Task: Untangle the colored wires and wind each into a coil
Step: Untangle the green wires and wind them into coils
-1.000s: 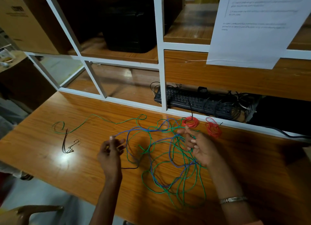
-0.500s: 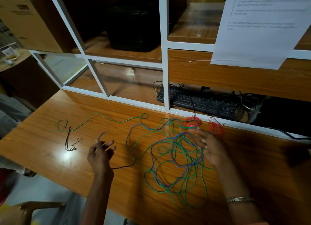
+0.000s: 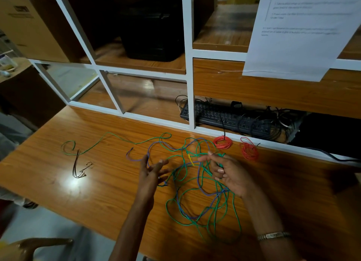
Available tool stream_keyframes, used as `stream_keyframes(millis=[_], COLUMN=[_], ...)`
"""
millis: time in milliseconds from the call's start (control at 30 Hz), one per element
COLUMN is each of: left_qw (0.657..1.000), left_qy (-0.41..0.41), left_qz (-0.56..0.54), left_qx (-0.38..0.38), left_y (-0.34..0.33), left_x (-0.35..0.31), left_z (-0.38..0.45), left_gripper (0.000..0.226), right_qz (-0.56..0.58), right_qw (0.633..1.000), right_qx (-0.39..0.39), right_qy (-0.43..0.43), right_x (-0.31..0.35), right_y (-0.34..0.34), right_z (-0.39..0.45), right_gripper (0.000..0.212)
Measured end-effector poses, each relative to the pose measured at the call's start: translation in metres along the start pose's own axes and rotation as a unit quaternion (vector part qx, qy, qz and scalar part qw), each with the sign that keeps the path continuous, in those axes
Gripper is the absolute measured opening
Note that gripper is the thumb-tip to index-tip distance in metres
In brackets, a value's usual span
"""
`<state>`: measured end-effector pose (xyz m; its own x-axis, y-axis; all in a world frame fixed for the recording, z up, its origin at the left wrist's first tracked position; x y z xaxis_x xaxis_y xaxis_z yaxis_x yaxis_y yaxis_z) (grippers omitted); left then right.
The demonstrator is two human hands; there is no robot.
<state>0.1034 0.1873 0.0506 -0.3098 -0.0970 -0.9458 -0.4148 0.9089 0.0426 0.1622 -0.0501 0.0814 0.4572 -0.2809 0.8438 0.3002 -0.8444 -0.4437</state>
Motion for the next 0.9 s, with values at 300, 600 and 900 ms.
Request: stream_keyframes(millis=[300, 600, 900], left_qw=[0.989, 0.994, 0.996], left_qy=[-0.102, -0.022, -0.004], left_qz=[0.105, 0.095, 0.055], left_qx=[0.001, 0.048, 0.067], left_y=[-0.012, -0.051, -0.038], left_x=[-0.009, 0.006, 0.016], left_z=[-0.017, -0.026, -0.024], left_gripper=[0.048, 0.029, 0.044], right_qz=[-0.049, -0.067, 0.082], right_qw=[0.998, 0.995, 0.996], right_qx=[0.023, 0.074, 0.002], right_qy=[-0.014, -0.020, 0.020], right_x=[-0.004, -0.005, 0.004], right_y=[-0.008, -0.022, 0.003], right_z=[-0.003, -0.008, -0.007], right_gripper=[0.043, 0.042, 0.041])
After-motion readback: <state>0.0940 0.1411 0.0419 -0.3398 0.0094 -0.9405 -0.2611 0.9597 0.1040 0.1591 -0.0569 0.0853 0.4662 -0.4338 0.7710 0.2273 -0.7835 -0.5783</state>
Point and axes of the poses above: each hand's wrist, its own z-axis towards the middle knuckle, its own y-axis out of the back of the hand, x = y × z, the point moved 5 cm from there along z, towards the middle knuckle, and after that the axes turned 10 degrees about z, right-handed, at the moved point
